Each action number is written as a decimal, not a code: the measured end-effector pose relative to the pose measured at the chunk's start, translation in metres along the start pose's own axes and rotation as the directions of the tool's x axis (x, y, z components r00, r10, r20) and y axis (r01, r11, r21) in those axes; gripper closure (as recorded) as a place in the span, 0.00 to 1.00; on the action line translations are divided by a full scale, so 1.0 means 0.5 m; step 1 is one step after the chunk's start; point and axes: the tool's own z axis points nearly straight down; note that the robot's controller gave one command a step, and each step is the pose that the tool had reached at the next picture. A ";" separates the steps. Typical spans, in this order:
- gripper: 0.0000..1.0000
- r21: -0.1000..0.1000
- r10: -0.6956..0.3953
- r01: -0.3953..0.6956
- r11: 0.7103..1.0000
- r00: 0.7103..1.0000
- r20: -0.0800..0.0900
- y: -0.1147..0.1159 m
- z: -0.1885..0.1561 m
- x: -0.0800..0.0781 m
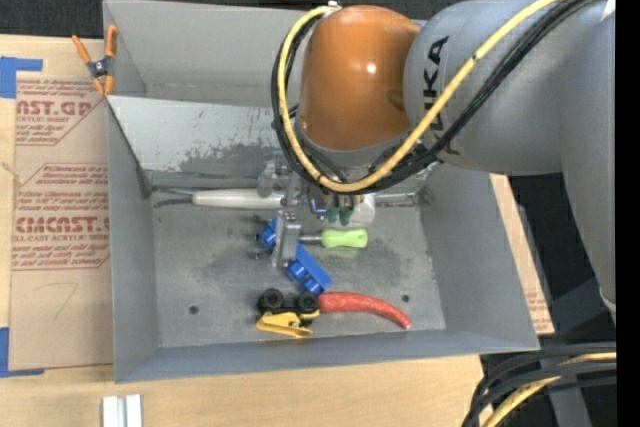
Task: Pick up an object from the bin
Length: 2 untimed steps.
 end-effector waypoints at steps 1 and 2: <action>0.00 -0.001 0.002 -0.002 1.000 1.000 0.008 -0.002 -0.009 -0.004; 0.00 -0.004 0.238 -0.238 0.971 0.971 0.008 -0.084 0.186 -0.003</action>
Offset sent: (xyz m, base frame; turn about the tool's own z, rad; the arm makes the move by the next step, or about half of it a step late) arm 0.0005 -0.0623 -0.1387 0.3515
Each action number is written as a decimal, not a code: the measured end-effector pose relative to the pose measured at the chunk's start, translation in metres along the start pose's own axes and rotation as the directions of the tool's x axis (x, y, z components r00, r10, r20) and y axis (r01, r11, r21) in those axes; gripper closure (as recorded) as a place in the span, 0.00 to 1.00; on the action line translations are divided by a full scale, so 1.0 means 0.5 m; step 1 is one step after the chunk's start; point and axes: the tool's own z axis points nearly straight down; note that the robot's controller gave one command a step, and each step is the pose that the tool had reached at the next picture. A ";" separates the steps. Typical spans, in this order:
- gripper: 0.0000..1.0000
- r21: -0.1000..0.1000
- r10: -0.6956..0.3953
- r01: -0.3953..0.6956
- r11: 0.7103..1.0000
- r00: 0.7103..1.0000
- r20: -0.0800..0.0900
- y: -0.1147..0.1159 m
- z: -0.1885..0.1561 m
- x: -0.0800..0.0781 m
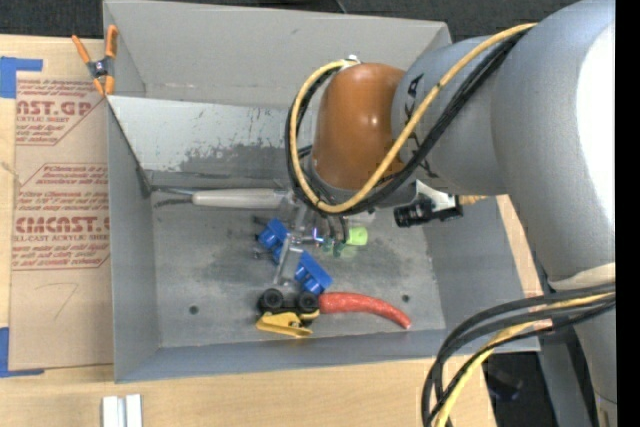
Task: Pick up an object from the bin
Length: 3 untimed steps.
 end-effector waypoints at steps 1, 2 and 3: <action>0.00 -0.001 -0.211 0.211 0.978 0.977 0.009 -0.037 -0.094 -0.023; 0.00 0.003 0.253 -0.253 0.968 0.968 -0.004 -0.014 0.032 0.069; 0.00 -0.004 -0.039 0.039 0.999 0.999 0.011 -0.062 0.090 -0.004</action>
Offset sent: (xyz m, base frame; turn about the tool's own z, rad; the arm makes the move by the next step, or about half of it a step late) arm -0.0345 0.0007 -0.0156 0.2569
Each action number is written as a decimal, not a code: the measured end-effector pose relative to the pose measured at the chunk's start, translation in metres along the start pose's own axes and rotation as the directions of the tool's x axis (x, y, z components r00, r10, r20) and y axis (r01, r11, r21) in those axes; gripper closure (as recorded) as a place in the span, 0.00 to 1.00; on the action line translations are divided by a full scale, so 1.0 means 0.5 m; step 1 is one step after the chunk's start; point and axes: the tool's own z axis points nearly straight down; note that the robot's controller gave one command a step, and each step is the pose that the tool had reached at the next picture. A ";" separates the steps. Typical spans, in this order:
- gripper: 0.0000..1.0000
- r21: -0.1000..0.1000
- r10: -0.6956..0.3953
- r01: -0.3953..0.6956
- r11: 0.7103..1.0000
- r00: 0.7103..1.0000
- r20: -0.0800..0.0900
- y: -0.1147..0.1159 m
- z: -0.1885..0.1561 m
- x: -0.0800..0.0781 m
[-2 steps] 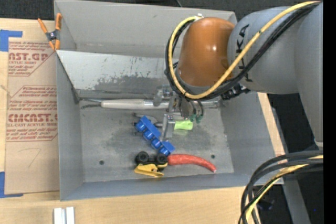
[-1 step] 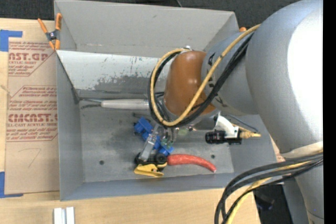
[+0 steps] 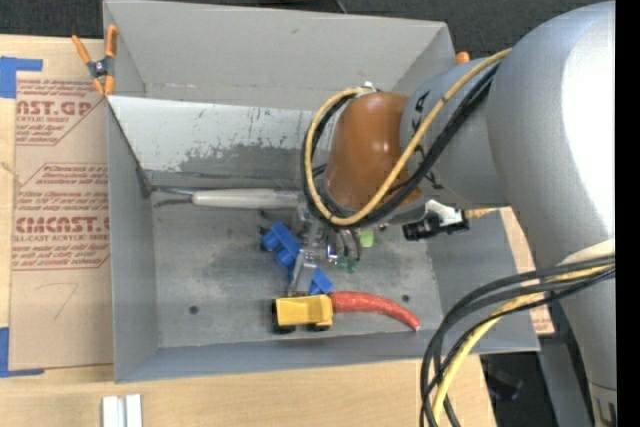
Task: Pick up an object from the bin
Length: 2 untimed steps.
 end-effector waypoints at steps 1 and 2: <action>1.00 0.010 0.559 -0.559 0.829 0.829 -0.008 0.065 0.000 0.088; 1.00 0.010 0.559 -0.558 0.829 0.829 -0.008 0.065 0.000 0.088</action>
Offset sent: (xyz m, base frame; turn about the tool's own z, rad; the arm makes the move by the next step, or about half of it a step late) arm 0.0000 0.0000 0.0000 0.0000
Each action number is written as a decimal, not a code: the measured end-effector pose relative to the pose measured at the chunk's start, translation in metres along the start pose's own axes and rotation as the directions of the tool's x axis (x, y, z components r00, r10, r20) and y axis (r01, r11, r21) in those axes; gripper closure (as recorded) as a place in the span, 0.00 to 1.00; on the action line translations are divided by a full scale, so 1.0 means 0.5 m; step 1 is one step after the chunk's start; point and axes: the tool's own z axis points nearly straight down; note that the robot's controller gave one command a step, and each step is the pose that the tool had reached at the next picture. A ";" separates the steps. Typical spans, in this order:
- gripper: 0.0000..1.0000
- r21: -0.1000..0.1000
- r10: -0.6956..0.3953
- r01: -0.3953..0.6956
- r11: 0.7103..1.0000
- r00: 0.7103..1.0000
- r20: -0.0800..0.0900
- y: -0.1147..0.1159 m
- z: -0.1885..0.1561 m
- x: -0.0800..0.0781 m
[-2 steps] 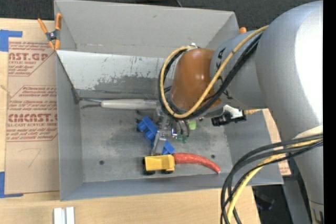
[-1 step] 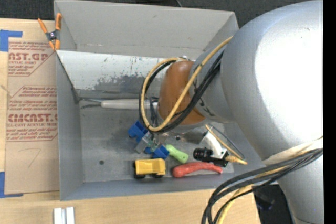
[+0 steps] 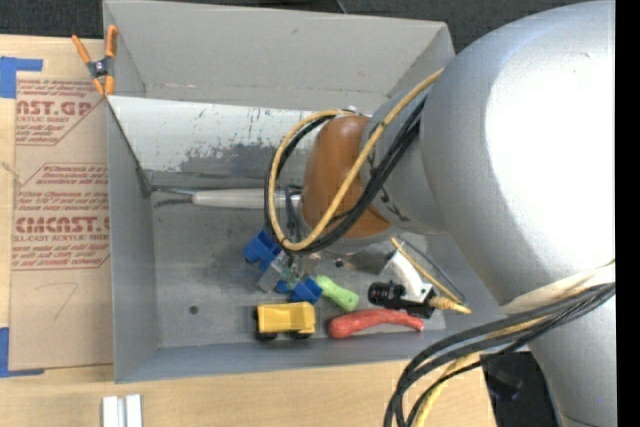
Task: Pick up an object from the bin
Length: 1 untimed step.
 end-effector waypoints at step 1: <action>1.00 0.001 0.000 0.000 1.000 1.000 -0.001 0.000 -0.009 0.001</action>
Offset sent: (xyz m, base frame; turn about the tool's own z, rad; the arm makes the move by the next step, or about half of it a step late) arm -0.0004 0.0001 0.0695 0.0000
